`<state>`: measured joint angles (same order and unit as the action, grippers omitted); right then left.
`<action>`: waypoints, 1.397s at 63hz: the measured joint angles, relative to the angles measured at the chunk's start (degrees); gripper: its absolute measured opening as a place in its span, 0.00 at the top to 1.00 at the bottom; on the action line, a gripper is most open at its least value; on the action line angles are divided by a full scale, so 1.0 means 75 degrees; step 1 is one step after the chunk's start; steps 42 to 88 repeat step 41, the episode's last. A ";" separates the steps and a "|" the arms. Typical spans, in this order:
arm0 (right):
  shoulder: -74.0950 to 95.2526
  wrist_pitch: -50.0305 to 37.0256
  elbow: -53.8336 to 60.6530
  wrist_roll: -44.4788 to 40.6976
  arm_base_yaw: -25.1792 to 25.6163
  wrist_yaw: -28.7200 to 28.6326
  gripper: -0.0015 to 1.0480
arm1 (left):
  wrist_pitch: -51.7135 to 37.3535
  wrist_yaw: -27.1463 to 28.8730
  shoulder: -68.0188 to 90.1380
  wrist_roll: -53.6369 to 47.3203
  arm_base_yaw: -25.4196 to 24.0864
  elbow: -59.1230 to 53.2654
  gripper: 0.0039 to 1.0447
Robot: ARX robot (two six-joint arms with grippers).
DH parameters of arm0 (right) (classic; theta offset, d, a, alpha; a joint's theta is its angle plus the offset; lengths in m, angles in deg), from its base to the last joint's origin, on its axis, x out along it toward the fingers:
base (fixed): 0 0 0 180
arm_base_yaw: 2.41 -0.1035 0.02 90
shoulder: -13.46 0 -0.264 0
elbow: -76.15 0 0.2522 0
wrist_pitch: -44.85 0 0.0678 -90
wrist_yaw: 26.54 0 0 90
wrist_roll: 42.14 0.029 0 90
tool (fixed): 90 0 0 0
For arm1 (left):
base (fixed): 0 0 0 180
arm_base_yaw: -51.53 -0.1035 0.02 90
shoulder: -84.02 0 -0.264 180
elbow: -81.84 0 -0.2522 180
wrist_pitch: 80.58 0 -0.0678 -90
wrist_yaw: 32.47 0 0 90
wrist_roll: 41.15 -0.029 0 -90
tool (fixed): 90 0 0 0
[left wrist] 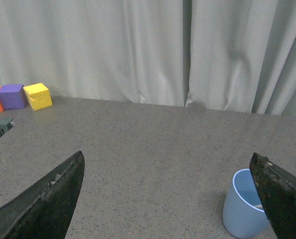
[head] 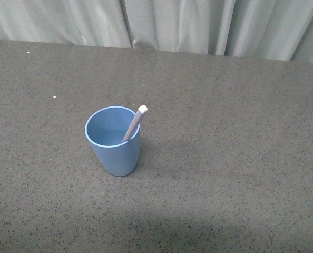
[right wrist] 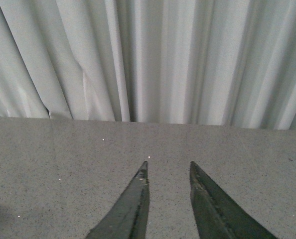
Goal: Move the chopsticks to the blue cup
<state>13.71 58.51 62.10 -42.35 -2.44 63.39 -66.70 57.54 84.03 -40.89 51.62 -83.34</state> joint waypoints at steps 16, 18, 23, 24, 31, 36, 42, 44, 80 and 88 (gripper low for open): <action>0.0000 0.0000 0.0000 0.0000 0.0000 0.0003 0.30 | 0.0000 0.0000 0.0000 0.0000 0.0000 0.0000 0.06; 0.0000 0.0000 0.0000 0.0000 0.0000 0.0000 0.24 | 0.0000 0.0000 0.0000 0.0000 0.0000 0.0000 0.06; 0.0000 0.0000 0.0000 0.0000 0.0000 0.0003 0.11 | 0.0000 0.0000 0.0000 0.0000 0.0000 0.0000 0.06; 0.0000 0.0000 0.0000 0.0000 0.0000 0.0000 0.08 | 0.0000 0.0000 0.0000 0.0000 0.0000 0.0000 0.06; 0.0000 0.0000 0.0000 0.0003 0.0000 0.0003 0.10 | 0.0000 0.0000 0.0000 0.0000 0.0000 0.0000 0.06; 0.0000 0.0000 0.0000 0.0003 0.0000 0.0000 0.09 | 0.0000 0.0000 0.0000 0.0000 0.0000 0.0000 0.06; 0.0000 0.0000 0.0000 0.0003 0.0000 0.0000 0.09 | 0.0000 0.0000 0.0000 0.0000 0.0000 0.0000 0.06; 0.0000 0.0000 0.0000 0.0003 0.0000 0.0000 0.09 | 0.0000 0.0000 0.0000 0.0000 0.0000 0.0000 0.06; 0.0000 0.0000 0.0000 0.0003 0.0000 0.0000 0.09 | 0.0000 0.0000 0.0000 0.0000 0.0000 0.0000 0.06; 0.0000 0.0000 0.0000 0.0003 0.0000 0.0000 0.09 | 0.0000 0.0000 0.0000 0.0000 0.0000 0.0000 0.06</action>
